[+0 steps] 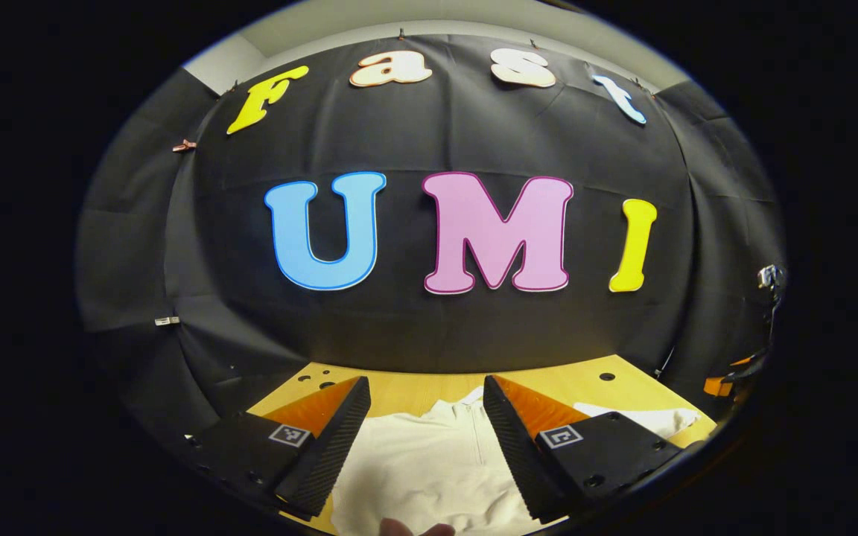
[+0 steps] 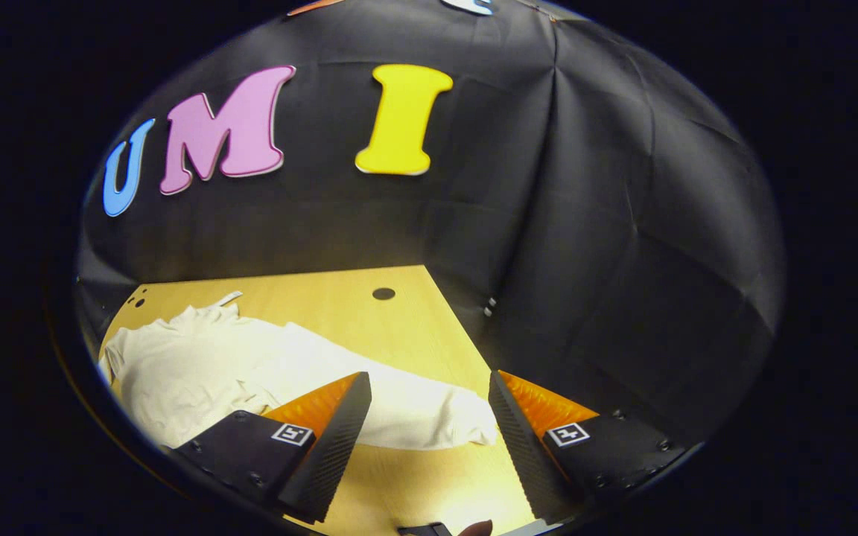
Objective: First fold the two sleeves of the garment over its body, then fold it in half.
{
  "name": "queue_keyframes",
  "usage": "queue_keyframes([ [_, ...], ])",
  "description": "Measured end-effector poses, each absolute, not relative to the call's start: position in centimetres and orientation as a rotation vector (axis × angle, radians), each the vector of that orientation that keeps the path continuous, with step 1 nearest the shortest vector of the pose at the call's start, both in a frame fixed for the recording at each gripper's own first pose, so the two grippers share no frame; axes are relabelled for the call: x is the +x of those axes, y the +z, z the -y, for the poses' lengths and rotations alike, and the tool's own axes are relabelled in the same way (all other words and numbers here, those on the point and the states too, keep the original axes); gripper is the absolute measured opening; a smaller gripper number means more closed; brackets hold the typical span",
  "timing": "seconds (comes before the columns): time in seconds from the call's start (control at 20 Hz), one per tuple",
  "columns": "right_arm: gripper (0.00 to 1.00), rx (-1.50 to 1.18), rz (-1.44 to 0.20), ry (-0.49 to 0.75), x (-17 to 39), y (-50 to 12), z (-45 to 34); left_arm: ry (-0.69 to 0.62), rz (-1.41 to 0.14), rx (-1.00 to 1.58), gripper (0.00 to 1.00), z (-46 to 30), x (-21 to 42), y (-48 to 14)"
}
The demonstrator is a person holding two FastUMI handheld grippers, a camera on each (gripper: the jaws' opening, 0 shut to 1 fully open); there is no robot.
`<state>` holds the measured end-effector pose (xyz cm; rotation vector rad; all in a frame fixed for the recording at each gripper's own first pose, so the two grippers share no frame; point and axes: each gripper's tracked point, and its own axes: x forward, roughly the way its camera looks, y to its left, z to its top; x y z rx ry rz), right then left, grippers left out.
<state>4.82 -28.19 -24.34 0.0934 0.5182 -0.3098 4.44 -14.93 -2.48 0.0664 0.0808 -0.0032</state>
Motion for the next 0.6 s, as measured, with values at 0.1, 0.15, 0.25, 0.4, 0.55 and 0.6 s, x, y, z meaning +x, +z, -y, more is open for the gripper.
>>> queue_keyframes([
  [0.1, 0.98, 0.128, -0.573, -0.322, 5.4, -27.5, 29.6, 0.014, -0.093, 0.078, 0.95, 15.4, 4.4, -2.7],
  [0.15, 0.98, 0.143, -0.603, -0.323, 5.6, -29.2, 30.1, 0.021, -0.100, 0.086, 0.96, 15.7, 4.4, -3.0],
  [0.25, 0.98, 0.160, -0.658, -0.325, 5.8, -32.3, 31.2, 0.031, -0.108, 0.101, 0.96, 16.4, 4.2, -3.3],
  [0.4, 0.98, 0.151, -0.719, -0.338, 6.1, -35.7, 32.4, 0.053, -0.121, 0.101, 0.96, 17.1, 4.1, -3.5],
  [0.55, 0.98, 0.171, -0.782, -0.321, 6.4, -38.7, 33.0, 0.093, -0.145, 0.101, 0.98, 17.3, 3.5, -4.1],
  [0.6, 0.98, 0.175, -0.806, -0.319, 6.3, -39.8, 33.2, 0.104, -0.150, 0.107, 0.98, 17.3, 3.4, -4.0],
])
